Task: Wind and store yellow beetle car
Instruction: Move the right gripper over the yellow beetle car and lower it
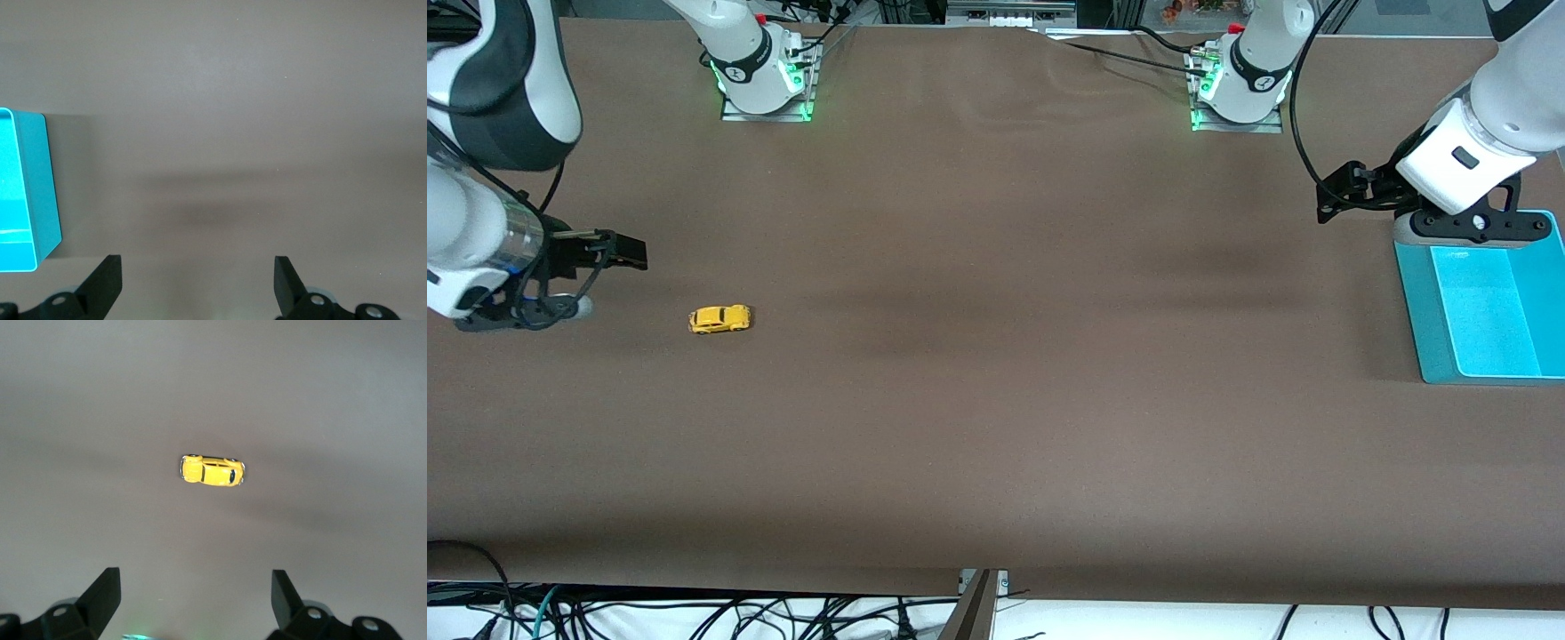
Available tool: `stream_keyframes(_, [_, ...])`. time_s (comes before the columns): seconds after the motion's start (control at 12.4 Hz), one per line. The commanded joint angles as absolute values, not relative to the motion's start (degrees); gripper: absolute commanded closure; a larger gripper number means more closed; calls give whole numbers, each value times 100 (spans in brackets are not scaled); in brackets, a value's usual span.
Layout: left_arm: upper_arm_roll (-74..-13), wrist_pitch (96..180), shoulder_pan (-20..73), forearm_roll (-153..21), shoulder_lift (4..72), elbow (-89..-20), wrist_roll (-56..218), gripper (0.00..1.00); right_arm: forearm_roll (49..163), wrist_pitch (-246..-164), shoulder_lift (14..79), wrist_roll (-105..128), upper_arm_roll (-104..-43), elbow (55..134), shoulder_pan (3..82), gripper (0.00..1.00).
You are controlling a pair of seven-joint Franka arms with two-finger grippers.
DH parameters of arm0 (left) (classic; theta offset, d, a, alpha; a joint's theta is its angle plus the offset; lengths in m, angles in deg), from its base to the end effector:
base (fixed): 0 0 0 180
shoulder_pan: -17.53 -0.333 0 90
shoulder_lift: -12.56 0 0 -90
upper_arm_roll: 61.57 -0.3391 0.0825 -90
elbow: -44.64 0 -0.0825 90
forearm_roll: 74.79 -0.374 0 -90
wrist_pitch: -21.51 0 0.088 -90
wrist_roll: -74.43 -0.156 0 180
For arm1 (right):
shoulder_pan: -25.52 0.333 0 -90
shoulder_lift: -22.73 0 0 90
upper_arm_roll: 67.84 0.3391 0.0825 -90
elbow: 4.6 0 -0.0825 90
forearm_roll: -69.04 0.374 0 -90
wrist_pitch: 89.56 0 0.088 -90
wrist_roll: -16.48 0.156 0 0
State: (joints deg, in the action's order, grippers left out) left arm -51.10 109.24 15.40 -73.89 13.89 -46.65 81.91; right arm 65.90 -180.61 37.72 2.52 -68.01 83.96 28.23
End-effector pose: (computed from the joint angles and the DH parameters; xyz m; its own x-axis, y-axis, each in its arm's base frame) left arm 0.5361 -0.0801 0.5727 0.9961 -0.0154 -0.0867 -0.0147 -0.9999 0.0087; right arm 0.6023 0.0184 0.4607 0.9327 0.2834 -0.2231 0.2908 -0.9568 0.0002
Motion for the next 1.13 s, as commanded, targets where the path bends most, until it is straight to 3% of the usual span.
stream_keyframes(0.0, [-5102,10800,1516,-7321,1467,-4492,8198,0,6509,-18455,4066,-1185,-6819,8477,2816,0])
stream_keyframes(0.64, [-5102,10800,1516,-7321,1467,-4492,8199,0,6491,-21854,4189,-5422,-6837,10822,2798,0])
stream_keyframes(1.05, [-5102,10800,1516,-7321,1467,-4492,8207,0,6499,-23332,4233,-7086,-6872,11816,2728,0])
